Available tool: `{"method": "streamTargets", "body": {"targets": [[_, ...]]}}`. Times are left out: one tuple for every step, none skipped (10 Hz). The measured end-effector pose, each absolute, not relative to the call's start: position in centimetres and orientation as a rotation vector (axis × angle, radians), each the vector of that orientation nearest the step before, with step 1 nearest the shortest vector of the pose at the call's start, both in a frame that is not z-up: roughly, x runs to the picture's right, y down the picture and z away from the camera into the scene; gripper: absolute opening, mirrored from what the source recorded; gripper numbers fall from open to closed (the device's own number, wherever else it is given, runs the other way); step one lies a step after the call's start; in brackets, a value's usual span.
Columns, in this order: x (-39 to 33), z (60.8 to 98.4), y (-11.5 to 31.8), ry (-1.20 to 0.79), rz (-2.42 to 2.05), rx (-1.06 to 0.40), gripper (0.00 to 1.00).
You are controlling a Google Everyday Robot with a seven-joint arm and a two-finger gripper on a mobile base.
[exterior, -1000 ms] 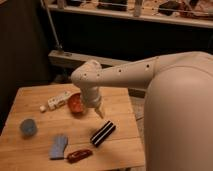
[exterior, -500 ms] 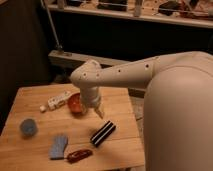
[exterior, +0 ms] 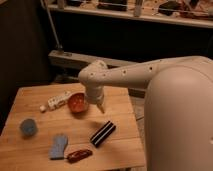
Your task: Place the eraser in the ceramic cup
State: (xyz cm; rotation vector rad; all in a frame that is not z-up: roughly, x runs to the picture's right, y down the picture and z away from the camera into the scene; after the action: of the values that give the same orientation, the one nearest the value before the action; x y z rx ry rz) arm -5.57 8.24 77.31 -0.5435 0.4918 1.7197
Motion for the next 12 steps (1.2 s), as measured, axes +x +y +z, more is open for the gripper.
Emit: {"method": "streamTargets", "body": {"targets": [[-5.4, 77.1, 7.5, 0.431, 1.65, -0.559, 0.65], [-5.0, 76.7, 7.0, 0.388, 1.579, -0.566, 0.65], [-3.5, 76.0, 6.3, 0.334, 1.45, -0.574, 0.65], [-2.6, 75.3, 6.0, 0.31, 1.366, -0.591, 0.65], [-1.5, 74.6, 5.8, 0.288, 1.274, -0.611, 0.65], [-0.2, 73.9, 5.6, 0.276, 1.154, -0.637, 0.65], [0.2, 73.6, 5.3, 0.26, 1.073, -0.658, 0.65], [0.3, 73.3, 4.9, 0.229, 0.977, -0.686, 0.65], [-0.4, 72.8, 4.0, 0.157, 0.853, -0.729, 0.65], [-1.1, 72.4, 3.5, 0.107, 0.771, -0.758, 0.65], [-1.8, 72.2, 3.1, 0.073, 0.715, -0.776, 0.65], [-2.5, 72.0, 2.6, 0.033, 0.653, -0.794, 0.65]]}}
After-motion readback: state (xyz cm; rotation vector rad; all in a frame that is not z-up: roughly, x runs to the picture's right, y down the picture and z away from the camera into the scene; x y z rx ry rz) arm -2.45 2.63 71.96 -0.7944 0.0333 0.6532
